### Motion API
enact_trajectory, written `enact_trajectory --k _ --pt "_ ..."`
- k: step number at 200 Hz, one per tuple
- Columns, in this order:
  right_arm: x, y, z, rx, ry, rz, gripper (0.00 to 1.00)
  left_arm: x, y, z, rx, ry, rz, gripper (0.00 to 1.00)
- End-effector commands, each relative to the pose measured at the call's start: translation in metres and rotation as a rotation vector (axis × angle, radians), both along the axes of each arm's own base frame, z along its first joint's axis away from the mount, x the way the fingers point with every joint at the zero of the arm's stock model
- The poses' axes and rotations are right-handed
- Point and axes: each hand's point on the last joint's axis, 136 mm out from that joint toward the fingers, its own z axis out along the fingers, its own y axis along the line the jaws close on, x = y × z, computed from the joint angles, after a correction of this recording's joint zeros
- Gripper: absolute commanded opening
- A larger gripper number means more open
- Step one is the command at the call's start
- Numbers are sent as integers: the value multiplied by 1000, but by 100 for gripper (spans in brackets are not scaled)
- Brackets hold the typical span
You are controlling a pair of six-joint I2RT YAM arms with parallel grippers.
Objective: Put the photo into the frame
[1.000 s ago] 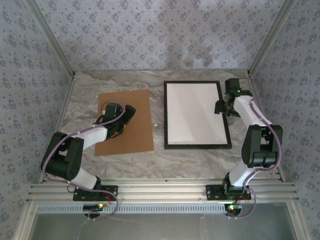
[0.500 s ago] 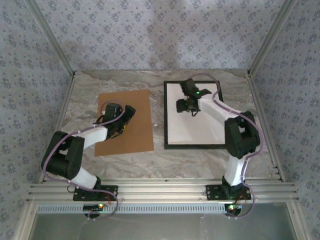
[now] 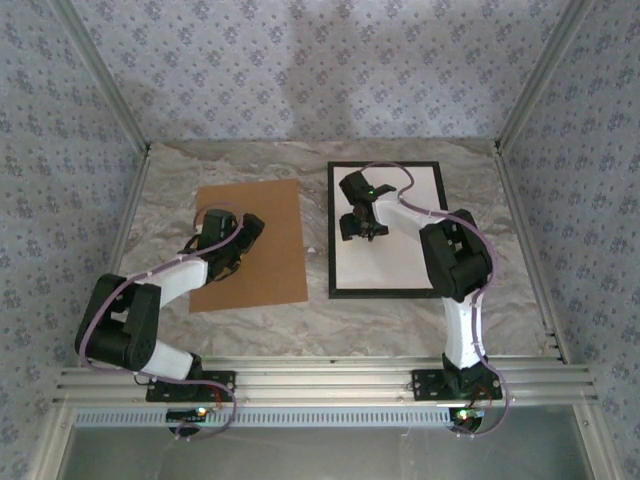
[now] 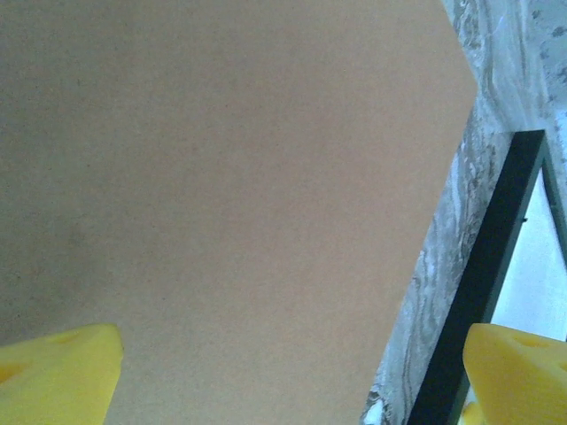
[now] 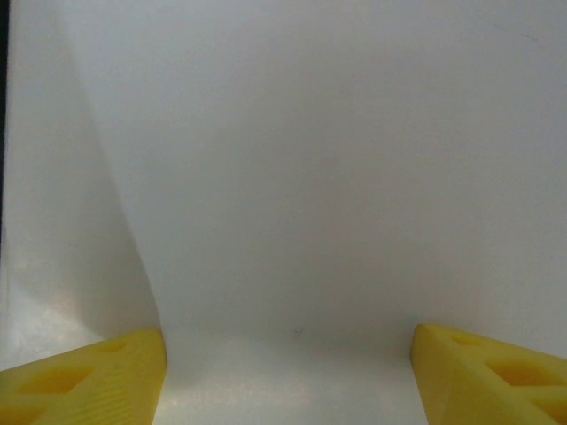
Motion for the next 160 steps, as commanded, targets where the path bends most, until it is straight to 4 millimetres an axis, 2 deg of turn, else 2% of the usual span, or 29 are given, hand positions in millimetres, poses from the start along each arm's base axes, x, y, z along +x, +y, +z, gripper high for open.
enact_trajectory --k 1,35,71,118,160 --pt "-4 -12 -7 -42 41 -34 75 -5 4 3 31 -1 -24 99" --pt "-2 -17 -4 -44 36 -44 75 -8 5 2 50 6 -41 99" --pt "3 -5 10 14 5 -14 77 -11 9 4 59 11 -43 99" --pt "5 10 -6 56 41 20 77 -13 12 7 62 8 -42 99" --pt "5 19 -4 76 39 56 77 -14 14 7 70 9 -41 99"
